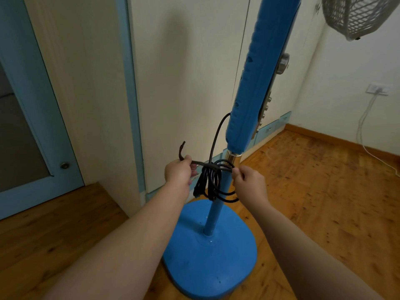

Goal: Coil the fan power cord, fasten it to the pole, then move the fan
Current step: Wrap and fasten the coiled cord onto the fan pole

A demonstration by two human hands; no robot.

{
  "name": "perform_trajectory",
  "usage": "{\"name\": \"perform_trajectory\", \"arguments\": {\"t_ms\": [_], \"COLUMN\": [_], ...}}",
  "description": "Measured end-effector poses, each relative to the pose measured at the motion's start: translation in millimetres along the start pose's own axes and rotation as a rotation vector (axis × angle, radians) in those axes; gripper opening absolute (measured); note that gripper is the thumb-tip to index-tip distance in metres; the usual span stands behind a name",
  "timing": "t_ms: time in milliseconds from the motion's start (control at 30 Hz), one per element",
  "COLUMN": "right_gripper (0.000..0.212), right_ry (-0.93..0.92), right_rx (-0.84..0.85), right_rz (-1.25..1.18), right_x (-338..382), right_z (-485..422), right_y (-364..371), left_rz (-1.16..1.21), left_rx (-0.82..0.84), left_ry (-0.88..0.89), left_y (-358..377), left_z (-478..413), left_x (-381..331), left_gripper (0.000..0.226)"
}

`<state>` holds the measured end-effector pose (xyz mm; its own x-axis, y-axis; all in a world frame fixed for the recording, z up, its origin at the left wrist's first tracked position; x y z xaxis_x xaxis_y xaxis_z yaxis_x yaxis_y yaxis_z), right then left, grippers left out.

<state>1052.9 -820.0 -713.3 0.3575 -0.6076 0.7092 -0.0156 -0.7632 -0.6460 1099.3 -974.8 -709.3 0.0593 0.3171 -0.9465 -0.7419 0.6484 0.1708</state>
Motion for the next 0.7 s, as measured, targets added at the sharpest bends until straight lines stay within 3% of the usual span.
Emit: {"name": "perform_trajectory", "arguments": {"t_ms": [233,700], "right_gripper": [0.019,0.017], "right_ry": [0.076,0.128], "right_rx": [0.099,0.131], "right_rz": [-0.029,-0.054], "right_x": [-12,-3], "right_z": [9,17], "right_y": [11,26], "left_rz": [-0.011,-0.117], "left_rx": [0.141,0.235], "left_ry": [-0.139,-0.159], "left_y": [-2,-5], "left_z": [2,12], "left_x": [21,23], "left_gripper": [0.025,0.019]}}
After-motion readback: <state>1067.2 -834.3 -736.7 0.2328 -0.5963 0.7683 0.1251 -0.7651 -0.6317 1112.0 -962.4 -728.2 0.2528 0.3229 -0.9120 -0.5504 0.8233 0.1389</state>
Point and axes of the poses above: each hand's wrist, its own z-axis away from the middle knuckle, its own y-axis out of the palm, x = y × z, the point moved 2 cm from there along -z, towards the middle knuckle, and after that the axes turned 1 degree about -x, right-handed, at the moved point
